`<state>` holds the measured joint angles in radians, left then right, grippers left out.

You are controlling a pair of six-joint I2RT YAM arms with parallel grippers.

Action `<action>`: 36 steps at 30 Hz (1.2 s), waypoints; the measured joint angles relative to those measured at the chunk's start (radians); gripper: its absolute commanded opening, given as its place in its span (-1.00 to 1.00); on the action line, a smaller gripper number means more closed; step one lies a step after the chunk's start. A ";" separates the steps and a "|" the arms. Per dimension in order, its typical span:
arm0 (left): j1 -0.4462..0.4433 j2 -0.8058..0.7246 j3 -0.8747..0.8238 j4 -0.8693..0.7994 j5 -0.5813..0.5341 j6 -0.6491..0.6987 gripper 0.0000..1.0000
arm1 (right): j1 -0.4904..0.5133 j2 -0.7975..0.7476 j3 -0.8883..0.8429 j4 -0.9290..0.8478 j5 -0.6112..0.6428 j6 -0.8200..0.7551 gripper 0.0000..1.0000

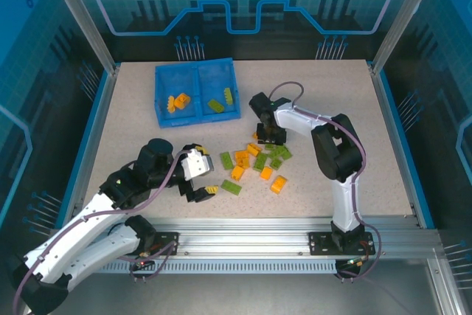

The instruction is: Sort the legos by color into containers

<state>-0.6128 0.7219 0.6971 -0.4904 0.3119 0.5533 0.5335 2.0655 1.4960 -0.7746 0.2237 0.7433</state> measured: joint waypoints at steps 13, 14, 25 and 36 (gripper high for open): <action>0.000 -0.153 -0.056 0.078 -0.117 -0.009 0.97 | 0.150 -0.355 0.031 0.124 0.102 -0.199 -0.36; 0.002 -0.166 -0.056 0.086 -0.135 -0.013 0.97 | 0.184 -0.370 0.051 0.156 0.114 -0.235 -0.36; 0.051 -0.333 -0.103 0.180 -0.455 -0.056 0.97 | 0.219 0.086 0.642 0.168 0.200 -0.458 -0.34; 0.064 -0.328 -0.106 0.182 -0.540 -0.054 0.97 | 0.200 0.659 1.245 0.079 0.318 -0.700 -0.25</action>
<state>-0.5491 0.3939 0.5915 -0.3080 -0.2279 0.4995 0.7338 2.7247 2.7407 -0.6960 0.5419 0.0437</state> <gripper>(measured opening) 0.987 0.363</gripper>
